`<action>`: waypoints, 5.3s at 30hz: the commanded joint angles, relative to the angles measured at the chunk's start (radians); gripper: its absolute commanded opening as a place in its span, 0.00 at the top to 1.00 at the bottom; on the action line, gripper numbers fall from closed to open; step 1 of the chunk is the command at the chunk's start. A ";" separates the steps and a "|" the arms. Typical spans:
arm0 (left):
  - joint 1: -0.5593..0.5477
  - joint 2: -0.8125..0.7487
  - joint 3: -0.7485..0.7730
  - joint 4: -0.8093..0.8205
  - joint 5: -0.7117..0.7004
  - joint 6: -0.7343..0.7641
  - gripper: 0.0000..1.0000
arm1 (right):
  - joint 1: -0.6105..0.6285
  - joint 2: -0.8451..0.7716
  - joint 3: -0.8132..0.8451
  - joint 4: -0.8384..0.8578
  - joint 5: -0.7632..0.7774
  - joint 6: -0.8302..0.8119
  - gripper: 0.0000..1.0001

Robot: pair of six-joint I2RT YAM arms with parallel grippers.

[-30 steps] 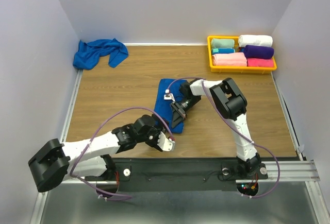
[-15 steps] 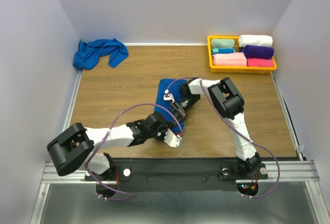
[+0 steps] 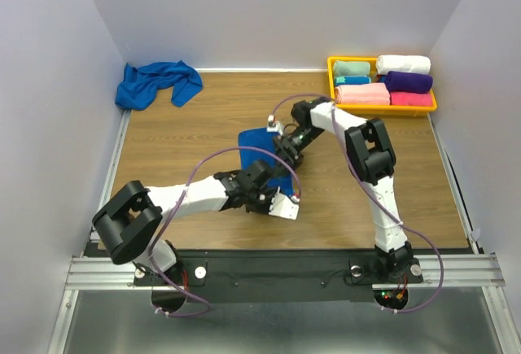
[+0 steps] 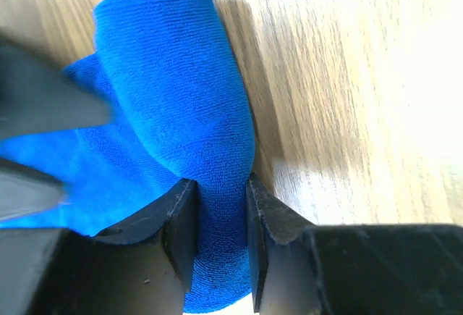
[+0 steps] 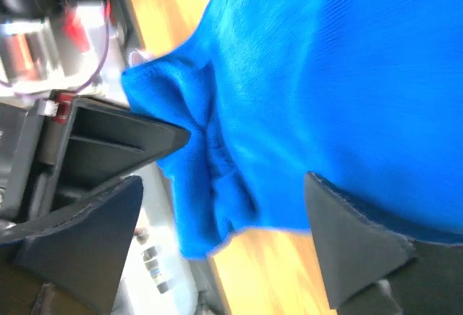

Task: Roll the towels
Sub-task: Roll the towel

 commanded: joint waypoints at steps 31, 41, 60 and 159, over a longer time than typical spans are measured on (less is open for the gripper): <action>0.456 0.643 0.578 -0.716 0.654 -0.060 0.65 | 0.233 -1.012 -0.661 0.640 0.787 -0.190 0.03; 0.466 0.725 0.636 -0.776 0.662 -0.037 0.61 | 0.466 -0.825 -0.758 0.884 0.943 -0.309 0.02; 0.512 0.572 0.590 -0.664 0.705 -0.109 0.39 | 0.472 -0.638 -0.772 0.799 0.714 -0.187 0.99; 0.426 0.565 0.510 -0.713 0.674 -0.017 0.68 | -0.161 -0.870 -0.331 0.313 0.412 0.027 0.00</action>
